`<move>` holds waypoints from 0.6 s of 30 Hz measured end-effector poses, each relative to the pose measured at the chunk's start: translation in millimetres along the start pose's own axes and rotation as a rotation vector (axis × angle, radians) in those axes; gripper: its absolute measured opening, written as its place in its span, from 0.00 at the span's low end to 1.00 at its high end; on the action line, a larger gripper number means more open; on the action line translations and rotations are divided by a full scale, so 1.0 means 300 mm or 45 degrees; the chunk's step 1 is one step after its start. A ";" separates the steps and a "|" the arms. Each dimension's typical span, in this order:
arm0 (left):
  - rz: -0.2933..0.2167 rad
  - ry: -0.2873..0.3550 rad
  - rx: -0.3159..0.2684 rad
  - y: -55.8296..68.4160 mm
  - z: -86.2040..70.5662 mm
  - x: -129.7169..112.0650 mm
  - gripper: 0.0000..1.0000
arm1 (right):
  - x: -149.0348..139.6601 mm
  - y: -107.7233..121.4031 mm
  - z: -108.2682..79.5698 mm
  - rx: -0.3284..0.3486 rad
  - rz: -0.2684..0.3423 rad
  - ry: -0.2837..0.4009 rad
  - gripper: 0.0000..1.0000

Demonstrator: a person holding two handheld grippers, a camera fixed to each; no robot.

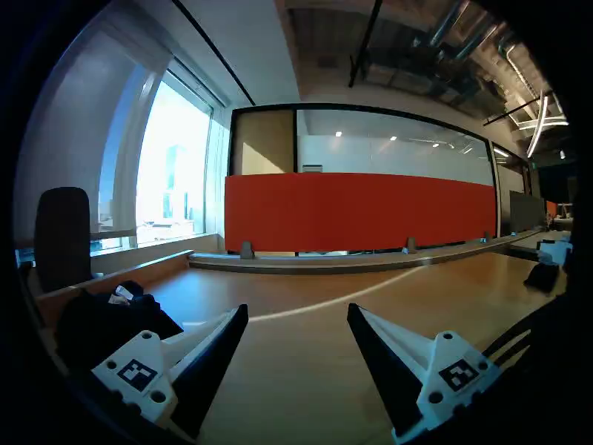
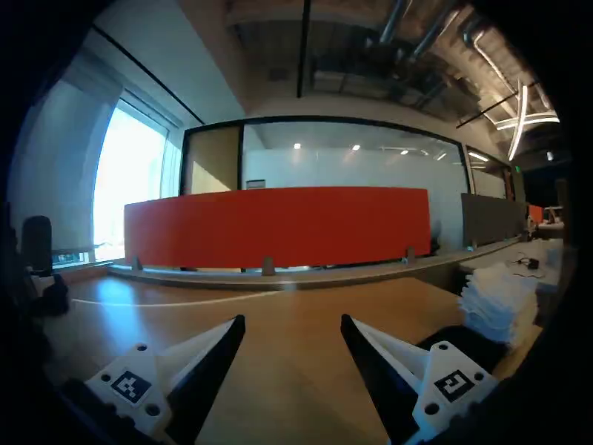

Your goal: Fold towel

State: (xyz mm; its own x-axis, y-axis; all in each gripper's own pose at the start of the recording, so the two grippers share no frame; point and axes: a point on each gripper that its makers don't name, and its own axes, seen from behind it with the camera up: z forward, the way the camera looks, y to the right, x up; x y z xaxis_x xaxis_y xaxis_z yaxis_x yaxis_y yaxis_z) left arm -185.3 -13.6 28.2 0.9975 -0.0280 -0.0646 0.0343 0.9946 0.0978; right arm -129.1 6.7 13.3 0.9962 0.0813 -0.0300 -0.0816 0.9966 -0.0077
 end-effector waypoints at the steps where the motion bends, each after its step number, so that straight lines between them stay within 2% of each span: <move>1: 0.000 0.000 0.000 0.000 0.000 0.000 1.00 | 0.000 0.000 -0.001 0.000 0.001 0.002 1.00; 18: 0.000 0.000 0.000 0.000 0.001 0.001 1.00 | -0.035 -0.007 -0.003 -0.003 -0.044 -0.014 1.00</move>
State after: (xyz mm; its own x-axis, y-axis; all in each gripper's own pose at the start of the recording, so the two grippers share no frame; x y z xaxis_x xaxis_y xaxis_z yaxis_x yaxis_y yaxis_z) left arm -185.0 -13.7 28.6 0.9975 -0.0280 -0.0647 0.0342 0.9946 0.0979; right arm -139.3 3.9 12.7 0.9987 0.0472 -0.0185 -0.0474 0.9988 -0.0106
